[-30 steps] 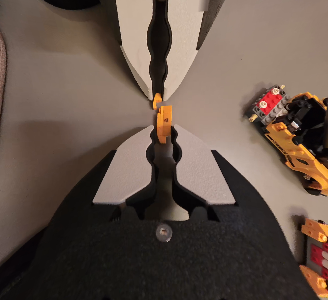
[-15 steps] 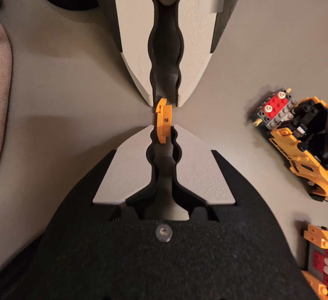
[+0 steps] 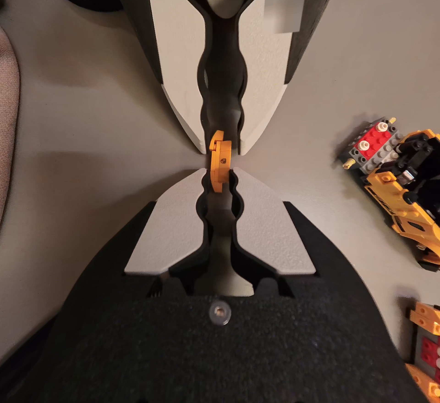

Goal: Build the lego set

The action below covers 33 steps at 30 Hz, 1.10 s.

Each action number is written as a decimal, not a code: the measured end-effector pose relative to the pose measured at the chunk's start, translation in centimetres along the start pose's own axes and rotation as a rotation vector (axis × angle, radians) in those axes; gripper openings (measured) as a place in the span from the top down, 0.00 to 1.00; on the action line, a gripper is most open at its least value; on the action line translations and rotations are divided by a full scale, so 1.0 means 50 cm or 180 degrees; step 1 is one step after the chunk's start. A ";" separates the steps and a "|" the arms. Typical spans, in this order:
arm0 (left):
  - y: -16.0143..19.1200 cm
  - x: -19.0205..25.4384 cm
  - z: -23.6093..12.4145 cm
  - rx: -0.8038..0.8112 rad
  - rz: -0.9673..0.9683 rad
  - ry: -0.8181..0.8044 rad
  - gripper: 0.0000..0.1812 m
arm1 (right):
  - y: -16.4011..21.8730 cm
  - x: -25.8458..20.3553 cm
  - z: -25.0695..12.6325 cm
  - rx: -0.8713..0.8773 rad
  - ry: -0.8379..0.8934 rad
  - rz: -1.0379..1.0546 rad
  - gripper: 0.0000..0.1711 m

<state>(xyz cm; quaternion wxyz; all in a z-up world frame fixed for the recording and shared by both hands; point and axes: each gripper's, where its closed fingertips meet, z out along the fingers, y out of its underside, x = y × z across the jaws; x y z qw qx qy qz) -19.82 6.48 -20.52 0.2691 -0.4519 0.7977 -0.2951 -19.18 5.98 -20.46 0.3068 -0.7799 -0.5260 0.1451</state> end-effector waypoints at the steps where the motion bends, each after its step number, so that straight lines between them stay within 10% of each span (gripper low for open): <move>1: 0.000 0.001 -0.002 0.0011 -0.0002 0.0020 0.86 | 0.000 0.000 0.000 0.0000 0.0000 0.0001 0.91; 33: 0.003 0.009 -0.002 0.0099 0.0050 0.0235 0.91 | 0.005 -0.003 0.003 -0.0141 -0.0074 0.0027 0.91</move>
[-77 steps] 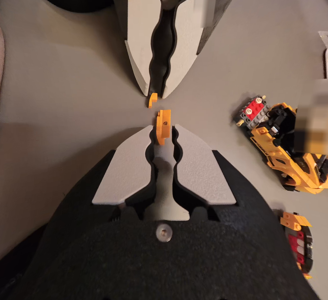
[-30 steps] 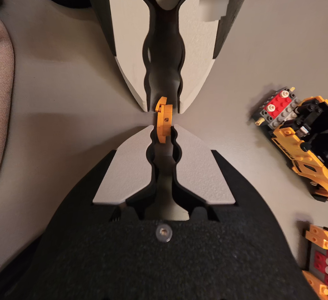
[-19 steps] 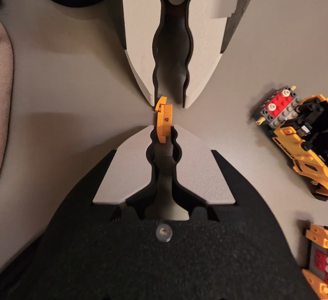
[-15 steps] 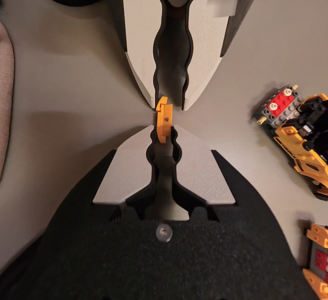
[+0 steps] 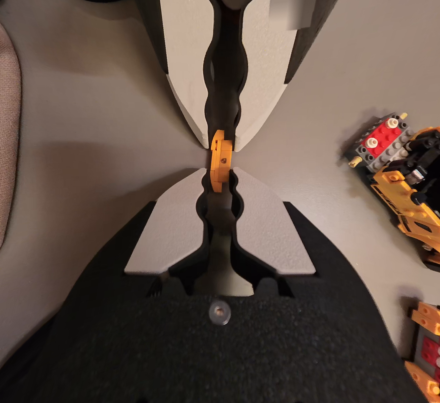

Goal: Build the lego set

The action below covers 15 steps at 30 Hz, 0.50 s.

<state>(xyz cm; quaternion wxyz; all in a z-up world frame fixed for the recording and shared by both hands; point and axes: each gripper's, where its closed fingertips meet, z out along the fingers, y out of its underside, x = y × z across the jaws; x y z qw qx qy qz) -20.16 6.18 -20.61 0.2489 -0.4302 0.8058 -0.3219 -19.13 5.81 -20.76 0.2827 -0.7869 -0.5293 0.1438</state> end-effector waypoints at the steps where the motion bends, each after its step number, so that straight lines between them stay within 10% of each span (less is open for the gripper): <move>1: 0.000 0.001 0.000 0.0001 -0.0006 0.0010 0.91 | 0.000 -0.001 0.000 0.0000 -0.0010 -0.0008 0.91; 15: -0.008 0.010 0.010 -0.0068 -0.0074 -0.0014 0.92 | -0.002 -0.011 0.002 0.0006 -0.0077 -0.0047 0.91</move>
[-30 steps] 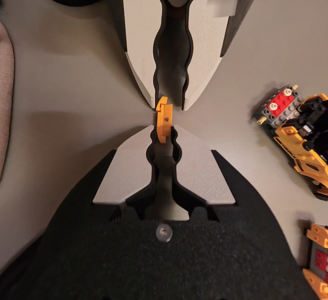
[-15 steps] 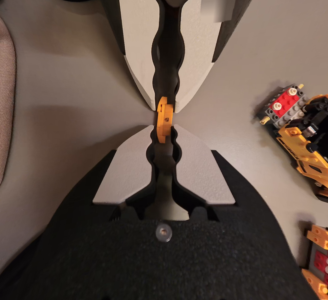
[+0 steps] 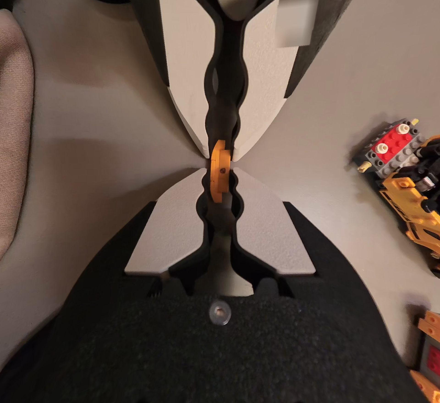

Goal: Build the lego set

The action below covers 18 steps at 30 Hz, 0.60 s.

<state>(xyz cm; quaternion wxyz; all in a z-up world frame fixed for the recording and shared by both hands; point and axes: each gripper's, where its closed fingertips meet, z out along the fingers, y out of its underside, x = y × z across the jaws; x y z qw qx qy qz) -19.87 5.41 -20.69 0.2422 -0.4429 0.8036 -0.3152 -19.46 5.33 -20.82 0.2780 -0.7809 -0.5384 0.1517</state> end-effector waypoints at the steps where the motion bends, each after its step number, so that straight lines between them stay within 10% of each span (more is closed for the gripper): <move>1: 0.000 0.000 0.000 0.0010 -0.0020 0.0011 0.92 | 0.000 0.000 0.000 -0.0002 0.0000 0.0004 0.91; 18: 0.002 -0.001 -0.001 -0.0005 -0.0065 -0.0047 0.92 | 0.005 0.004 -0.005 0.0088 0.0063 -0.0105 0.91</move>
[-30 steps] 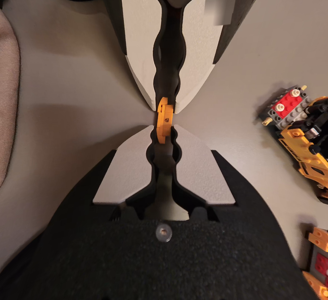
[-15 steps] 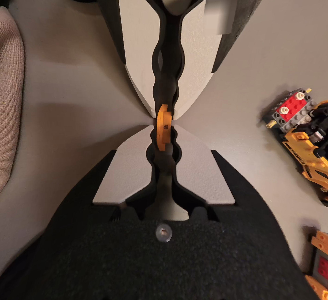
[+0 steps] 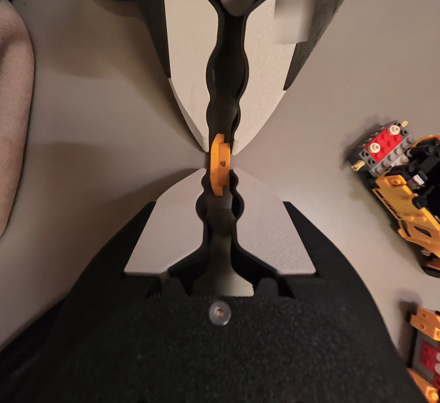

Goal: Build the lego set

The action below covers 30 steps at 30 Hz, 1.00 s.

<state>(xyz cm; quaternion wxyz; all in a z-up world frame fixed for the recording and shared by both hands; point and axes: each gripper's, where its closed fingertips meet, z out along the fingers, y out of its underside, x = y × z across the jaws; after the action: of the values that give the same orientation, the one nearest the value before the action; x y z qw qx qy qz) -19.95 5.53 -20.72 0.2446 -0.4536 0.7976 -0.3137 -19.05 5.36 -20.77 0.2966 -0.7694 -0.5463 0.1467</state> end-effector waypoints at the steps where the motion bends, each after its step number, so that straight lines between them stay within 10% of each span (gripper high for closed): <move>1: 0.000 0.000 0.000 -0.0003 0.0008 -0.0009 0.92 | -0.001 0.000 0.001 0.0000 0.0006 0.0006 0.91; 30: 0.004 0.017 -0.007 0.0087 0.0075 0.0175 0.96 | 0.000 -0.018 -0.007 -0.0098 -0.0320 0.0539 0.91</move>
<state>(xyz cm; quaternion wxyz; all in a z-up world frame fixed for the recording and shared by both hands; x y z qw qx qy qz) -20.69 4.97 -20.73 0.2324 -0.4320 0.8049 -0.3340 -19.21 4.42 -20.58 0.2435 -0.8090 -0.4957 0.2014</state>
